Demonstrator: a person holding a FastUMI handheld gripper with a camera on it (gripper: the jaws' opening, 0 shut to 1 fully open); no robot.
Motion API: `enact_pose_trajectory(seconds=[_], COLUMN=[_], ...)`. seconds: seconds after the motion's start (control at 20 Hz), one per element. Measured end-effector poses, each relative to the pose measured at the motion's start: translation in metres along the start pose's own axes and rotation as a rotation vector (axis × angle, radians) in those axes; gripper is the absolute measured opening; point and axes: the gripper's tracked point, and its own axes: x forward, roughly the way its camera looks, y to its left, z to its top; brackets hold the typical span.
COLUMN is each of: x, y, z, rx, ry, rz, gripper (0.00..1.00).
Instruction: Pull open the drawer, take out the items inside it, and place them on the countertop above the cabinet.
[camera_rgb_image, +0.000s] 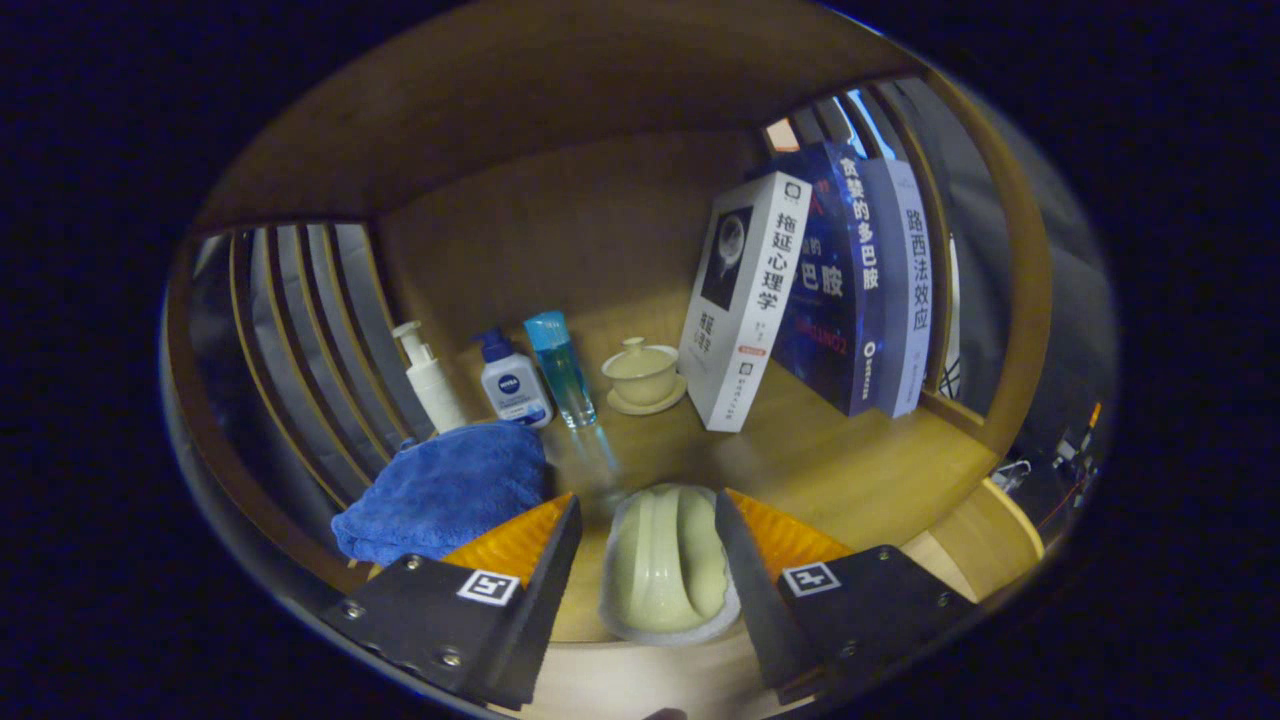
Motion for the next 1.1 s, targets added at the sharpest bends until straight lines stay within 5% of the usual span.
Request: enact_pose_trajectory(seconds=[0.15,0.4,0.85,1.1], x=[-0.012,-0.042,-0.143,-0.195], y=[0.011,0.021,0.007,-0.007], z=[0.013,0.026,0.04,0.009], rx=[-0.016,-0.102,-0.184,-0.255], ry=[-0.059,-0.147,-0.334,-0.372], rz=[0.051,0.094,0.007,-0.034], gripper=[0.9,0.9,0.9,0.9])
